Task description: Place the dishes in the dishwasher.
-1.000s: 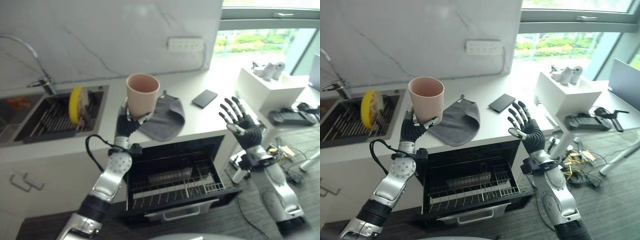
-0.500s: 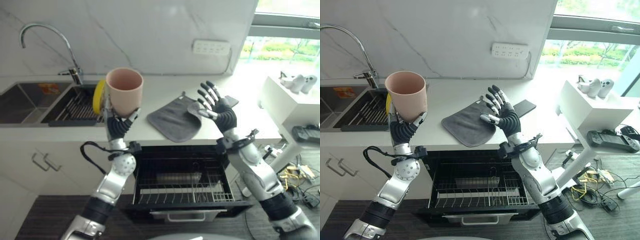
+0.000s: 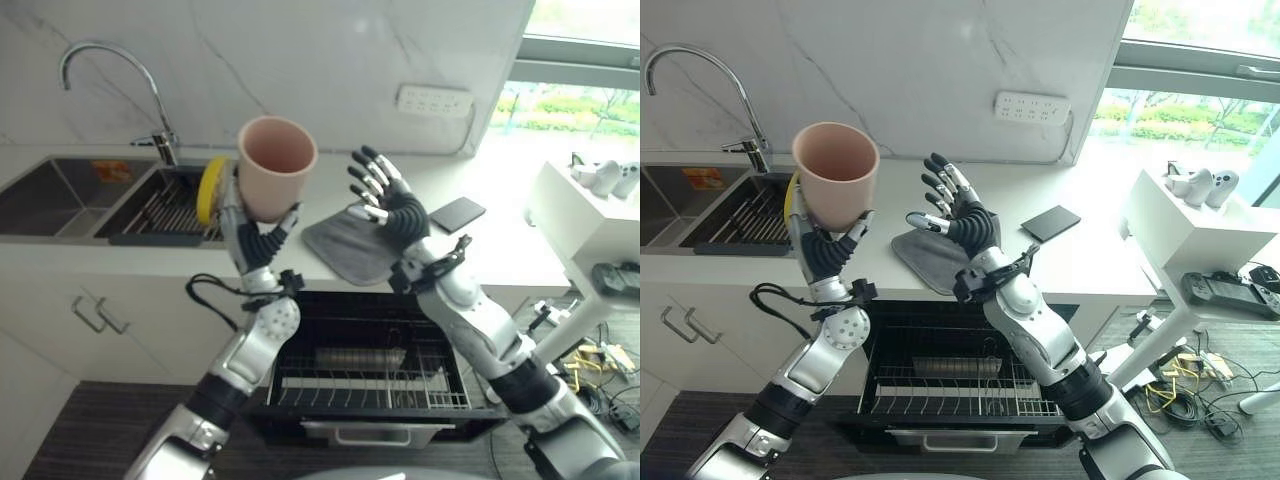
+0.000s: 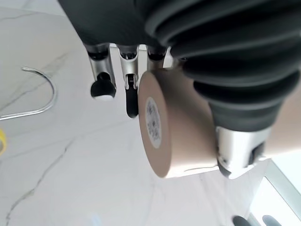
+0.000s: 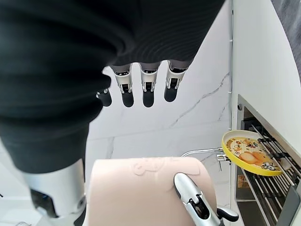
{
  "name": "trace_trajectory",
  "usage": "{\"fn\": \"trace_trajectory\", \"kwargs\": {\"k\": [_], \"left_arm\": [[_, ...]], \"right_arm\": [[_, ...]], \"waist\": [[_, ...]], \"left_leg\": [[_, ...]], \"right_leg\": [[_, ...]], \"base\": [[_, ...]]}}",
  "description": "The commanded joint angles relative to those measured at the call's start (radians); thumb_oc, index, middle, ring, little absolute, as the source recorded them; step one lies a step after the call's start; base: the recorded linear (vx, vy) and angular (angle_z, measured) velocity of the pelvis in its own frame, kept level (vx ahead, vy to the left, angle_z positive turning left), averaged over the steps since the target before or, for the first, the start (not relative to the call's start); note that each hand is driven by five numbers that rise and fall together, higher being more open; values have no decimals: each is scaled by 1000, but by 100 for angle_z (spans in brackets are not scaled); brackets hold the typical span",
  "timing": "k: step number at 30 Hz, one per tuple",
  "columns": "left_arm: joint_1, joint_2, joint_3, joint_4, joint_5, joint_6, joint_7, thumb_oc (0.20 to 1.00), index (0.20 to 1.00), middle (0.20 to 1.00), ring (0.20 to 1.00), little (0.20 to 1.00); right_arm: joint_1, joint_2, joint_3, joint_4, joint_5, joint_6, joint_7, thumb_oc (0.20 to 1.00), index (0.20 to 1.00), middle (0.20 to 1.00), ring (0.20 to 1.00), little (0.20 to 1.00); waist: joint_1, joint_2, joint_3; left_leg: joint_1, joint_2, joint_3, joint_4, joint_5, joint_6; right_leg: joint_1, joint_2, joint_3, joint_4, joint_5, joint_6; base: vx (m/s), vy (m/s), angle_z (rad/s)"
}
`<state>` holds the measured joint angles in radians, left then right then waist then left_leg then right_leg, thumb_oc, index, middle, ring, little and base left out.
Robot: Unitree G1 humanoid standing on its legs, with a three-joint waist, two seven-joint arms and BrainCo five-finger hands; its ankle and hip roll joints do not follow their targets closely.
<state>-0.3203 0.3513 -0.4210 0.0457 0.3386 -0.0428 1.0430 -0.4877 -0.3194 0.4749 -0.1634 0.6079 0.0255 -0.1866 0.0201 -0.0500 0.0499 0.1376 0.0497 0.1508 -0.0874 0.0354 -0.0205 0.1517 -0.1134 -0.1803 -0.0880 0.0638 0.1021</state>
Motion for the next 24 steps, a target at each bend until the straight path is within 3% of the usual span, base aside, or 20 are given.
{"fn": "trace_trajectory", "kwargs": {"k": [1,24], "left_arm": [[-142,4,-36,68,73,-9,28,200,200,200,200,200],[-164,-15,-133,62,48,31,-18,200,200,200,200,200]], "right_arm": [[-116,24,-16,-2,-19,-13,-12,1000,1000,1000,1000,1000],[-201,64,41,54,-96,47,-56,1000,1000,1000,1000,1000]], "waist": [[29,-11,-2],[51,-11,11]], "left_leg": [[39,12,2,0,-60,-11],[40,6,-16,1,-63,-7]], "right_leg": [[17,-28,-50,1,-10,16],[25,-33,-55,1,-10,15]], "base": [[0,0,0],[0,0,0]]}}
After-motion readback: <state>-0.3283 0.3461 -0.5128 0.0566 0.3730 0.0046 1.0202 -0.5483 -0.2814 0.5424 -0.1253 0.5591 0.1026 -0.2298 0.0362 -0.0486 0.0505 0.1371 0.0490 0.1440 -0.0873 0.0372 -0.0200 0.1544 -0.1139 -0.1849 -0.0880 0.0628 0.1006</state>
